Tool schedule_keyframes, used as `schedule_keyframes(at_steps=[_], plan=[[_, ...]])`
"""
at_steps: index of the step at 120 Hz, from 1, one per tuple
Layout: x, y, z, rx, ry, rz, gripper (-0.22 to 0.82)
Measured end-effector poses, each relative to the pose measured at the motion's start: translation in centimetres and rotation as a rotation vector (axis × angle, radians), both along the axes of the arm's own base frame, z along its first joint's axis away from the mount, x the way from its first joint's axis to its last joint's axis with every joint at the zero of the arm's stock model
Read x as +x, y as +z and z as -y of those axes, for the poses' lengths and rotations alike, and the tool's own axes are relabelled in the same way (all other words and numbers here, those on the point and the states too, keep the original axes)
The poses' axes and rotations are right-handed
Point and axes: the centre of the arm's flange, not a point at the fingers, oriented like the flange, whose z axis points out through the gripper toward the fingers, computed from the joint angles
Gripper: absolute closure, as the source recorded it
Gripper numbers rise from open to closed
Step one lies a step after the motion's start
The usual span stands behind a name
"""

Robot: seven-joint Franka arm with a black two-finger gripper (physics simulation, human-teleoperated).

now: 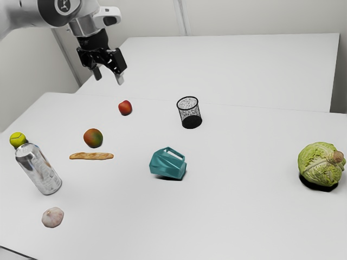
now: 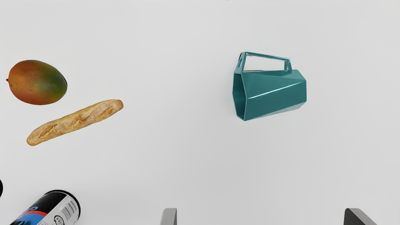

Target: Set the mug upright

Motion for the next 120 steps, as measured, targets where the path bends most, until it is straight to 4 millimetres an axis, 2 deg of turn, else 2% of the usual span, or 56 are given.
schedule_keyframes(at_steps=[20, 44, 68, 92, 120], plan=[[0.4, -0.5, 0.0, 0.000, 0.000, -0.004, 0.02], [1.4, -2.7, -0.6, -0.026, 0.016, -0.029, 0.02], [1.8, -7.4, -1.4, -0.110, 0.046, -0.071, 0.03], [2.0, -11.3, -0.6, -0.192, 0.054, -0.077, 0.03], [1.3, -17.7, 0.2, -0.283, 0.075, -0.117, 0.03]])
